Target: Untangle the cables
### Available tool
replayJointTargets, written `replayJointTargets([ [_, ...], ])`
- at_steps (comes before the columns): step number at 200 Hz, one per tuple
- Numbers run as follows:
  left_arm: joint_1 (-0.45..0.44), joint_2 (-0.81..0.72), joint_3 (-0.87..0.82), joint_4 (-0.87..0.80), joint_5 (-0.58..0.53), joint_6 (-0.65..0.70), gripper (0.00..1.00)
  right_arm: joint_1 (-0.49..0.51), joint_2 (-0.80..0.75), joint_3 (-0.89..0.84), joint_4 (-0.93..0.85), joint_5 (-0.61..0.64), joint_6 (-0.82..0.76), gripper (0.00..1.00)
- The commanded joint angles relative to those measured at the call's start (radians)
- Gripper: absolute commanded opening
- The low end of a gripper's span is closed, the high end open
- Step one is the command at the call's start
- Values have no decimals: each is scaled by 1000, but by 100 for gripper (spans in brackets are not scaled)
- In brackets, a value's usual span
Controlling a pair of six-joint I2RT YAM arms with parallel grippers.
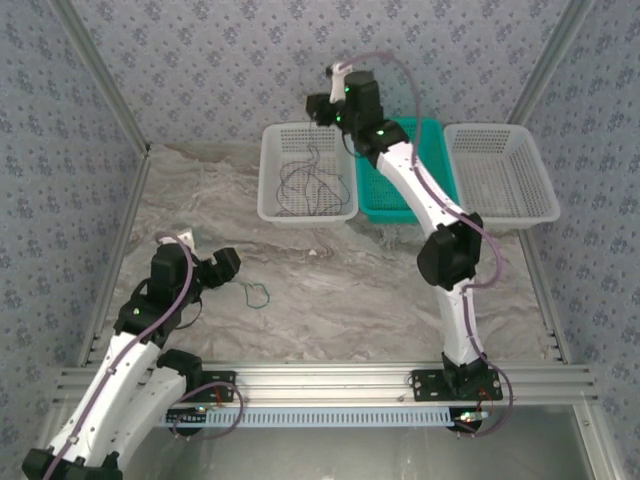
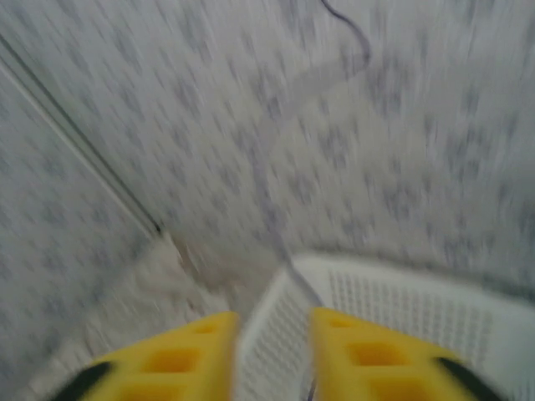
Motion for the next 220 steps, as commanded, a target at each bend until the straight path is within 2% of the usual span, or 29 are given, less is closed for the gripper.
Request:
replayJointTargets([
  [1, 1, 67, 65, -159, -221, -127, 90, 6, 3, 21, -97, 16, 7, 54],
  [11, 15, 103, 71, -178, -253, -157, 90, 9, -22, 28, -133, 48, 2, 67],
  [14, 21, 114, 72, -182, -257, -164, 92, 10, -35, 27, -141, 56, -2, 76],
  [18, 31, 129, 72, -185, -259, -173, 92, 13, -52, 22, -148, 71, -5, 82],
  [34, 98, 199, 71, -183, -233, -200, 93, 25, -163, -38, -162, 100, -17, 89],
  [51, 181, 283, 63, -154, -198, -207, 88, 46, -327, -214, -83, 50, -42, 89],
  [63, 217, 339, 59, -103, -185, -193, 81, 71, -448, -374, -13, -35, -69, 88],
  [89, 235, 450, 66, 13, -203, -153, 69, 138, -677, -716, 120, -194, -116, 87],
  [104, 246, 524, 72, 83, -177, -130, 63, 182, -775, -881, 175, -218, -116, 87],
  [119, 256, 604, 94, 114, -171, -116, 61, 224, -836, -999, 182, -233, -109, 87],
  [133, 259, 670, 110, 131, -197, -97, 59, 253, -870, -1063, 145, -250, -105, 87],
  [150, 260, 728, 110, 176, -206, -75, 46, 268, -893, -1128, 112, -266, -90, 87],
  [171, 259, 744, 106, 217, -142, -55, 21, 274, -912, -1180, 135, -226, -56, 87],
  [182, 254, 728, 107, 219, -104, -43, 0, 274, -906, -1199, 165, -197, -24, 87],
  [220, 175, 563, 131, 206, -7, 90, 0, 283, -822, -1147, 209, -241, 1, 87],
])
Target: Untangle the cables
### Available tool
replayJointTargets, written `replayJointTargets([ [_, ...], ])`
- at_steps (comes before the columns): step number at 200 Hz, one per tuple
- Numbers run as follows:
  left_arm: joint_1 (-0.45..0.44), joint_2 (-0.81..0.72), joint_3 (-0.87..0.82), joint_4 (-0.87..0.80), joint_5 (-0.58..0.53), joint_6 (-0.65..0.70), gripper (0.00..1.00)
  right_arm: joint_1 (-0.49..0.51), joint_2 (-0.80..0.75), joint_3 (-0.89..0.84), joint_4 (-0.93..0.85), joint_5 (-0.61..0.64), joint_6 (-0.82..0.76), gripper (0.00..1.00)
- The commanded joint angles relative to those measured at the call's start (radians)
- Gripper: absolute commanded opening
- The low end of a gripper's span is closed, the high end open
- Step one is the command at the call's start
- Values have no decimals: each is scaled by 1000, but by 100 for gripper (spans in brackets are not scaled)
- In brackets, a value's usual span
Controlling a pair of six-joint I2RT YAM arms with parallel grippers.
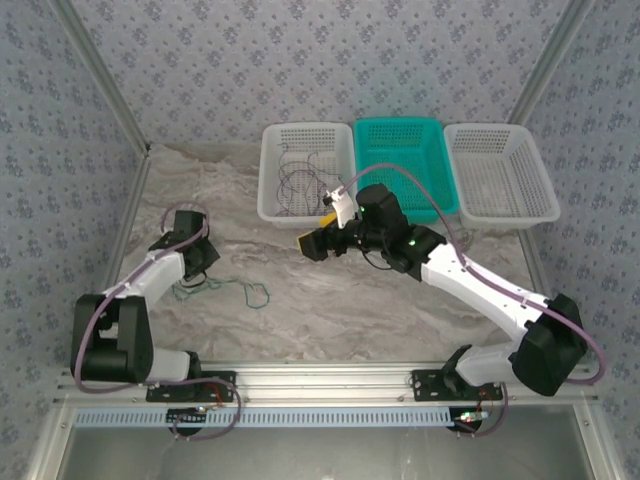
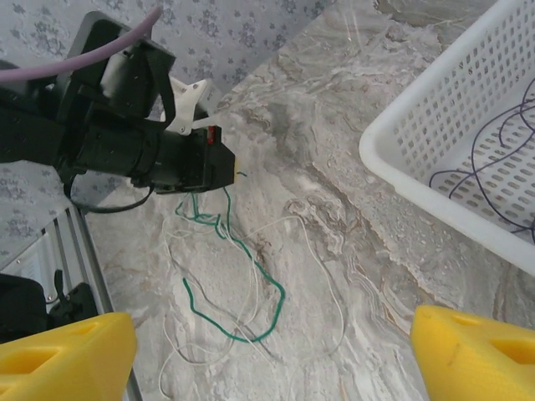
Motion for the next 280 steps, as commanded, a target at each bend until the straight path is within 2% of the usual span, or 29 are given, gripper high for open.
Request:
replayJointTargets([
  [1, -55, -123, 42, 11, 75, 113, 0, 12, 52, 53, 52, -25, 32, 87],
  [31, -116, -217, 74, -74, -43, 183, 0, 14, 119, 98, 67, -20, 28, 87],
  [35, -119, -221, 72, -85, -75, 188, 4, 13, 128, 122, 69, -21, 32, 87],
  [52, -118, -202, 69, -133, -196, 202, 36, 13, 154, 141, 73, -39, 50, 87],
  [63, -116, -166, 69, -147, -239, 213, 42, 14, 161, 140, 71, -49, 58, 86],
  [76, -104, -116, 65, -131, -216, 221, 43, 15, 157, 132, 67, -48, 62, 86],
  [98, -68, -14, 69, -87, -111, 225, 46, 15, 137, 115, 45, -33, 54, 86],
  [113, -57, 47, 76, -62, -99, 223, 47, 15, 118, 115, 30, -23, 48, 86],
  [155, -35, 176, 112, -61, -101, 173, 39, 15, 86, 67, 14, -5, 42, 86],
  [195, -31, 203, 118, -75, -107, 151, 19, 14, 82, 70, 16, -2, 40, 86],
  [217, -33, 176, 117, -74, -84, 177, 0, 13, 81, 69, 17, 9, 38, 86],
  [244, -68, 53, 134, -83, -28, 231, 0, 6, 82, 63, 16, 63, 53, 87],
  [260, -144, -63, 156, -68, -38, 292, 0, -5, 84, 63, 23, 78, 64, 87],
  [280, -230, -162, 201, -59, -41, 352, 0, -10, 87, 93, 33, 19, 54, 86],
])
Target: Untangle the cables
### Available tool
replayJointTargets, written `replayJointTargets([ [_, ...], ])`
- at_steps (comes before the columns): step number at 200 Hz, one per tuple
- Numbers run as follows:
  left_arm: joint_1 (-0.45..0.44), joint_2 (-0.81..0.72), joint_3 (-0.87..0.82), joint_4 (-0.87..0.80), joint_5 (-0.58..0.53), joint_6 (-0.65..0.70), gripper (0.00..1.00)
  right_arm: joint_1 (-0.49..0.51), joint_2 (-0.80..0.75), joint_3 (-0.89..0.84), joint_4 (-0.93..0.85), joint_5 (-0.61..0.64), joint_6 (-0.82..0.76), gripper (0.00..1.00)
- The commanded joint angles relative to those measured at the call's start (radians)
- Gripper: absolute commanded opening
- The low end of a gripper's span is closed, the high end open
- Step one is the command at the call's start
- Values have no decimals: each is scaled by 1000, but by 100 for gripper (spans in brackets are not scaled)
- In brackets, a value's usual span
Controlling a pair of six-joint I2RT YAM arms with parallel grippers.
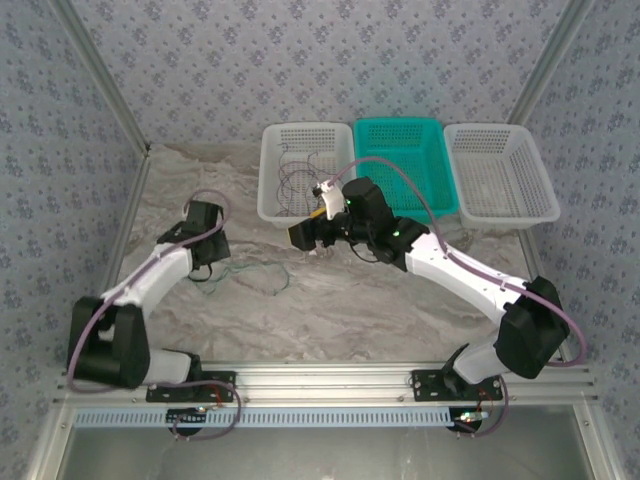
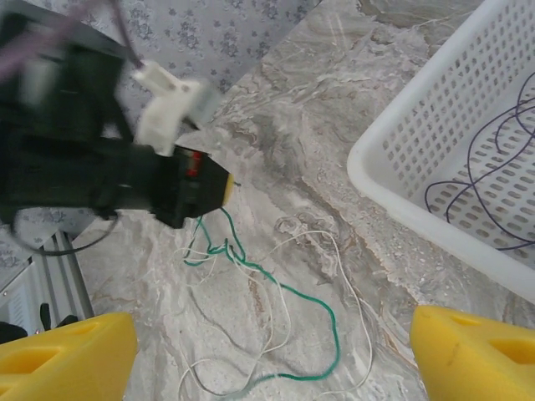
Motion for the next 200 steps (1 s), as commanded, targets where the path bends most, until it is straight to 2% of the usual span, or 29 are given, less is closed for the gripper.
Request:
replayJointTargets([
  [1, -87, -132, 91, 19, 23, 106, 0, -8, -20, 24, 2, -23, 3, 86],
  [20, -146, -193, 111, 45, 122, 189, 0, 5, -4, 74, -3, -75, -46, 86],
  [40, -209, -266, 65, 141, 214, 282, 0, -5, 29, 104, -29, -86, -53, 86],
  [60, -251, -338, -9, 237, 263, 351, 0, -56, 79, 119, -23, -173, 75, 86],
  [80, -257, -404, -97, 355, 393, 418, 0, -89, 142, 145, -38, -261, 223, 83],
  [98, -264, -475, -210, 529, 555, 503, 0, -92, 209, 213, -156, -293, 230, 82],
  [112, -267, -519, -270, 621, 605, 532, 0, -96, 233, 231, -194, -291, 223, 82],
  [140, -267, -541, -262, 578, 736, 645, 0, -103, 252, 229, -163, -337, 238, 83],
  [170, -272, -521, -236, 576, 846, 682, 0, -76, 293, 253, -123, -396, 257, 84],
  [184, -283, -509, -221, 560, 863, 698, 0, -65, 310, 256, -94, -403, 278, 83],
  [192, -290, -501, -216, 553, 855, 704, 0, -61, 314, 251, -68, -404, 293, 81],
  [200, -293, -499, -215, 554, 838, 704, 0, -60, 316, 241, -35, -403, 311, 72],
])
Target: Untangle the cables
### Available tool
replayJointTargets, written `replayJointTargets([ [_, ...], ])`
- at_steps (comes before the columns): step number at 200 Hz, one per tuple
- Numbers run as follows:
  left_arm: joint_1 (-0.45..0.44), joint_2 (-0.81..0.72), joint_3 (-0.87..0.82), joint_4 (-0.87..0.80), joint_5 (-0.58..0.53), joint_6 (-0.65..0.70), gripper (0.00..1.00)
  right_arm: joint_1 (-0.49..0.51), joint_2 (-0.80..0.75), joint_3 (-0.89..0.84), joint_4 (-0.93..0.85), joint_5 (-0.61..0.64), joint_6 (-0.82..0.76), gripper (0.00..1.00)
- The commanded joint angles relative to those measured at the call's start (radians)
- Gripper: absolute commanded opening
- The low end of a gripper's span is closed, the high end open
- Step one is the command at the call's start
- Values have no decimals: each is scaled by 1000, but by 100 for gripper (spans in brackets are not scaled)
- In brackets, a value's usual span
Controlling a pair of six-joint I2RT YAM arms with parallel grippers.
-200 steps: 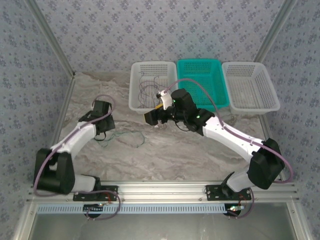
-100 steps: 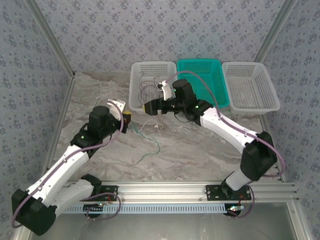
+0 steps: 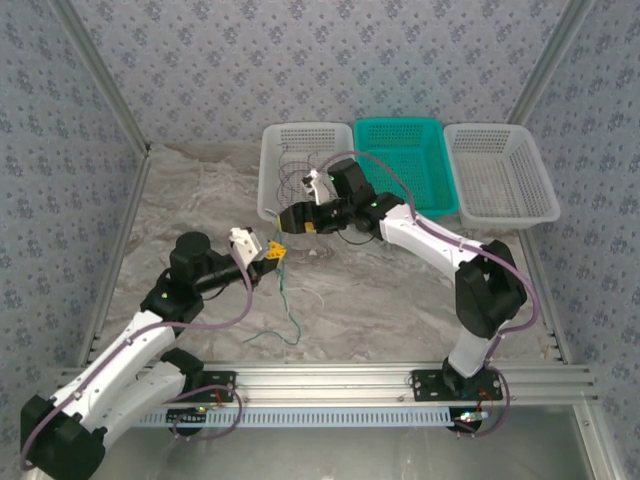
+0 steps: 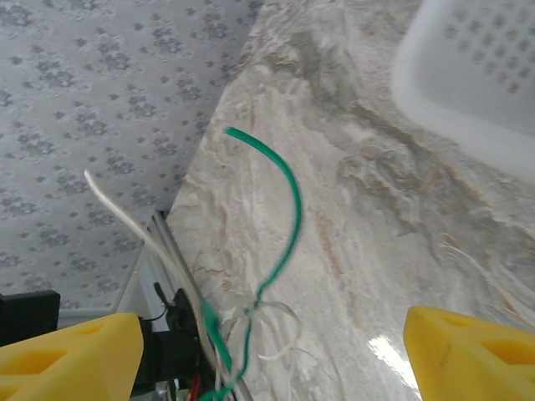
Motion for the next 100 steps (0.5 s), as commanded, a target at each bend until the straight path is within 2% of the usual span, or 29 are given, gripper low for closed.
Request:
replayJointTargets([
  [1, -17, 9, 44, 33, 63, 54, 0, 15, 25, 15, 80, -53, 65, 71],
  [8, -19, 8, 41, 39, 47, 54, 0, 16, 28, 7, 96, -41, 75, 59],
  [21, -21, 1, 32, 45, 7, 50, 0, 10, 31, 4, 84, 2, 75, 21],
  [23, -21, -1, 31, 44, -3, 50, 0, 8, 30, 5, 81, 4, 75, 19],
  [26, -20, -4, 31, 42, -14, 50, 0, 5, 30, 5, 72, 18, 75, 11],
  [33, -20, -9, 31, 35, -50, 45, 0, -1, 27, 2, 57, 41, 75, 1],
  [55, -20, -37, 36, -10, -212, 5, 0, -55, -15, -56, 69, 120, 144, 0],
  [79, -20, -86, 53, -98, -486, -61, 0, -148, -102, -174, 126, 218, 237, 0],
  [100, -16, -125, 63, -178, -735, -123, 0, -202, -188, -264, 95, 334, 238, 0],
])
